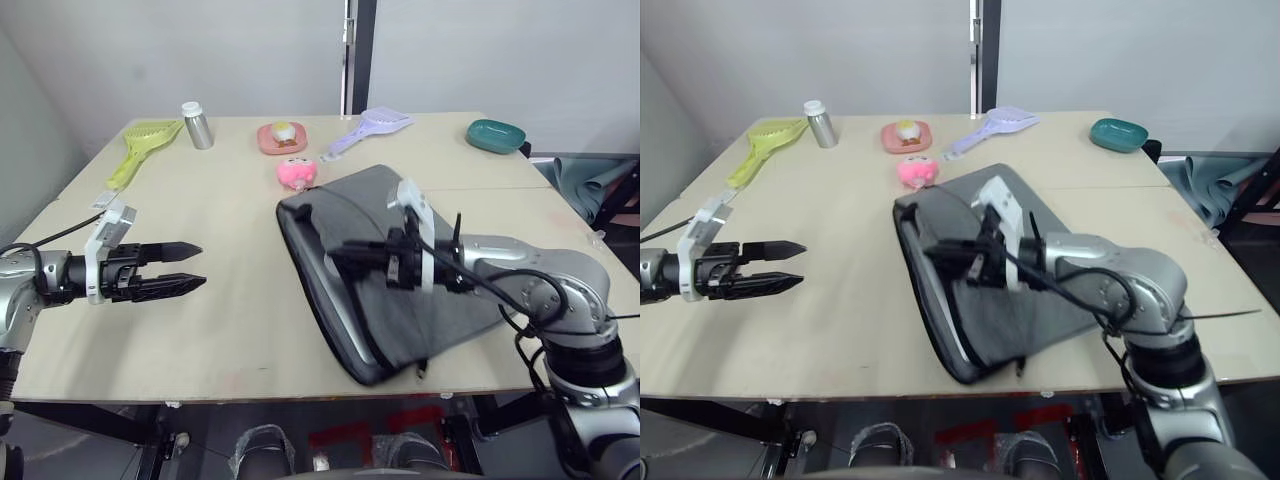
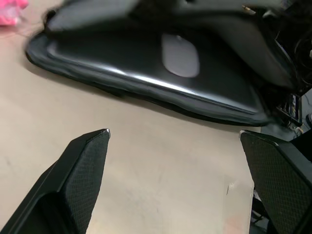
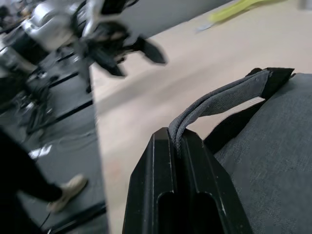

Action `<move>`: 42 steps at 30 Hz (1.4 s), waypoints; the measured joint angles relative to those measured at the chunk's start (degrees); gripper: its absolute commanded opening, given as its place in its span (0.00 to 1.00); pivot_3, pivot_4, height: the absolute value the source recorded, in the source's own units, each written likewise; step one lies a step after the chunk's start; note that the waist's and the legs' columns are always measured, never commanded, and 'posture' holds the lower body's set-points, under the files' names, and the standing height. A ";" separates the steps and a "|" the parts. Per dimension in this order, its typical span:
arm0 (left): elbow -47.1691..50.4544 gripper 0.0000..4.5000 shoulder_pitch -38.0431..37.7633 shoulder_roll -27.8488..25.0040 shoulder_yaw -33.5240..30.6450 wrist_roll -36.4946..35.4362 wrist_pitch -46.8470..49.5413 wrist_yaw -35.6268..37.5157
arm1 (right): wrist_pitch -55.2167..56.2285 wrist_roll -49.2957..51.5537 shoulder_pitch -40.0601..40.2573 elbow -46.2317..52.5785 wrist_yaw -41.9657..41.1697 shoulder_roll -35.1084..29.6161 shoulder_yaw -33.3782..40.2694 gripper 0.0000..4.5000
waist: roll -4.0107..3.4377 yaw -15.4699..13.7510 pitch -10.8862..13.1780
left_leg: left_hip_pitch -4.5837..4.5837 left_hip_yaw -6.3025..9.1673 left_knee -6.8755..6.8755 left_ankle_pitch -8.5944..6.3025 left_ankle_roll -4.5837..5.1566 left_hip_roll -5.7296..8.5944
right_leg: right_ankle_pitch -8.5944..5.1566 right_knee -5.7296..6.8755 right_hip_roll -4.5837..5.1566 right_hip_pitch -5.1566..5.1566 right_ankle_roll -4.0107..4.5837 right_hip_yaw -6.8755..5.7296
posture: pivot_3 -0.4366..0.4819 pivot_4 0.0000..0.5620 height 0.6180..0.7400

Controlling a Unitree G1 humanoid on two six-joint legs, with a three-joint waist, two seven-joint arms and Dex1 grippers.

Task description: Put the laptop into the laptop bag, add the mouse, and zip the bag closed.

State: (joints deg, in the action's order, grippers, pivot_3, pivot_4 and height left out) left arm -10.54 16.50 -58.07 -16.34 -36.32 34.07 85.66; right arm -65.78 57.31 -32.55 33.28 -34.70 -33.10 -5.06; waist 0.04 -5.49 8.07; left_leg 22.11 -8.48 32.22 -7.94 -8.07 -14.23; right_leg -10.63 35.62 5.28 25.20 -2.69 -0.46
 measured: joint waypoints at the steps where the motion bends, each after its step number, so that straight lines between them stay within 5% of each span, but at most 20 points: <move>1: -0.90 0.99 0.92 -0.18 0.02 0.02 0.04 0.26 | 1.29 -1.86 0.16 0.50 -2.76 -2.17 -2.71 0.00 | 0.00 0.02 0.00 | -0.05 0.00 0.02 -0.03 0.06 0.00 | 0.00 0.04 0.00 -0.03 0.00 0.02 | 0.48 0.27 1.00; 9: -4.71 0.99 5.30 -1.64 2.09 0.83 0.29 2.47 | 12.96 -14.75 -0.47 -2.19 -17.34 -8.94 -12.08 0.00 | 0.02 0.01 -0.02 | -0.12 0.00 0.42 -0.06 0.13 0.00 | 0.01 0.44 0.04 -0.07 -0.01 0.13 | 0.48 0.27 1.00; 18: -10.34 1.00 10.83 0.83 8.78 5.44 -0.33 2.00 | 12.16 -15.24 -2.59 -7.28 -24.95 -13.88 -10.39 0.69 | 0.05 -0.35 -0.03 | -0.06 0.07 0.66 -0.07 0.22 0.00 | 0.03 0.56 0.05 -0.10 0.03 0.10 | 0.48 0.27 1.00; 22: -16.89 1.00 19.41 5.06 12.21 8.09 -0.94 1.20 | 6.81 -5.78 3.20 -2.68 -24.21 -20.28 3.08 0.99 | 0.07 -1.57 -0.05 | -0.07 0.10 0.79 -0.09 0.29 0.02 | 0.05 0.55 0.08 -0.18 0.08 0.12 | 0.48 0.27 1.00; 30: -39.00 1.00 34.78 13.06 16.99 16.23 -4.57 -0.01 | -2.50 8.01 25.06 5.52 -11.77 -23.82 35.32 0.99 | 0.12 -2.48 -0.08 | -0.06 0.10 0.81 -0.08 0.30 0.03 | 0.05 0.53 0.09 -0.30 0.08 0.13 | 0.48 0.27 1.00; 35: -56.02 1.00 43.05 20.29 17.52 22.55 -10.18 -6.09 | -3.90 13.23 45.87 12.20 -7.26 -18.08 52.59 0.99 | 0.18 -3.51 -0.10 | -0.04 0.18 0.81 -0.10 0.34 0.05 | 0.05 0.39 0.13 -0.32 0.06 0.02 | 0.48 0.27 1.00; 42: -64.81 1.00 46.58 28.15 14.80 25.78 -13.06 -17.59 | 0.39 16.16 68.44 16.10 -6.95 -7.85 63.34 0.99 | 0.24 -3.43 -0.06 | 0.03 0.22 0.77 -0.14 0.40 0.09 | 0.01 0.17 0.21 -0.36 -0.10 -0.06 | 0.48 0.27 1.00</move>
State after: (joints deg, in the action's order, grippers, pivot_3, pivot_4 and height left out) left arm -75.36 63.07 -29.92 -1.53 -10.54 21.01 68.07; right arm -65.38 73.47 35.89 49.38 -41.65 -40.95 58.28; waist 0.27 -8.91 8.01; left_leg 22.14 -8.26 32.99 -8.08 -7.66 -14.14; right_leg -10.62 35.79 5.49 24.83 -2.78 -0.52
